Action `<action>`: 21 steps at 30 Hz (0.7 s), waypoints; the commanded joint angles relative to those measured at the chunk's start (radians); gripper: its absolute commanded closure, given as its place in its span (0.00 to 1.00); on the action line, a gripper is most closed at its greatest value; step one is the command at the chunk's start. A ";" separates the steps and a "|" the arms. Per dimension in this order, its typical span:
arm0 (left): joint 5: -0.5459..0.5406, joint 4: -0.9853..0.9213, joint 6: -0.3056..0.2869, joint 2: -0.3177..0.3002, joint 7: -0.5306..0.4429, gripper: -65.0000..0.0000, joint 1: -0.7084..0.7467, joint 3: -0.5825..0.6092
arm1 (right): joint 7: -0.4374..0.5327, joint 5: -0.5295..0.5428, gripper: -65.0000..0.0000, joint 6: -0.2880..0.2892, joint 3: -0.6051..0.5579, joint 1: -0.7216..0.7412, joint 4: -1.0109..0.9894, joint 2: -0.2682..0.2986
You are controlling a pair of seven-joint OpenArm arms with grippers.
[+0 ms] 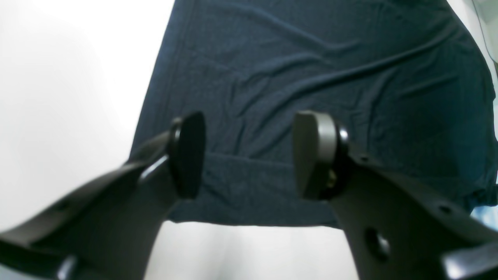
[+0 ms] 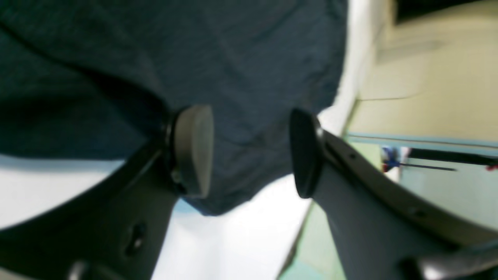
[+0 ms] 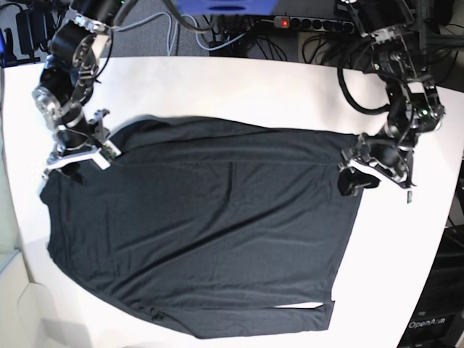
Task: Fold the T-shirt properly
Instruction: 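Lift both shirt corners and pull them apart to stretch the edge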
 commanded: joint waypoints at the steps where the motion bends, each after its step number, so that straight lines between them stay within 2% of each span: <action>1: -0.016 0.020 -0.004 -0.012 -0.018 0.47 -0.010 0.000 | 0.011 0.014 0.50 -0.006 -0.002 -0.006 0.028 0.003; 5: -0.016 -0.012 -0.004 -0.033 -0.018 0.47 -0.012 0.001 | 0.009 0.014 0.50 -0.006 -0.003 -0.026 0.034 -0.022; 11: -0.016 -0.098 -0.005 -0.063 -0.018 0.47 -0.005 0.001 | 0.006 0.014 0.50 -0.006 0.000 -0.049 0.034 -0.023; 21: -0.019 -0.087 -0.005 -0.055 -0.031 0.47 0.077 -0.008 | 0.009 0.014 0.50 -0.006 0.000 -0.061 0.031 -0.023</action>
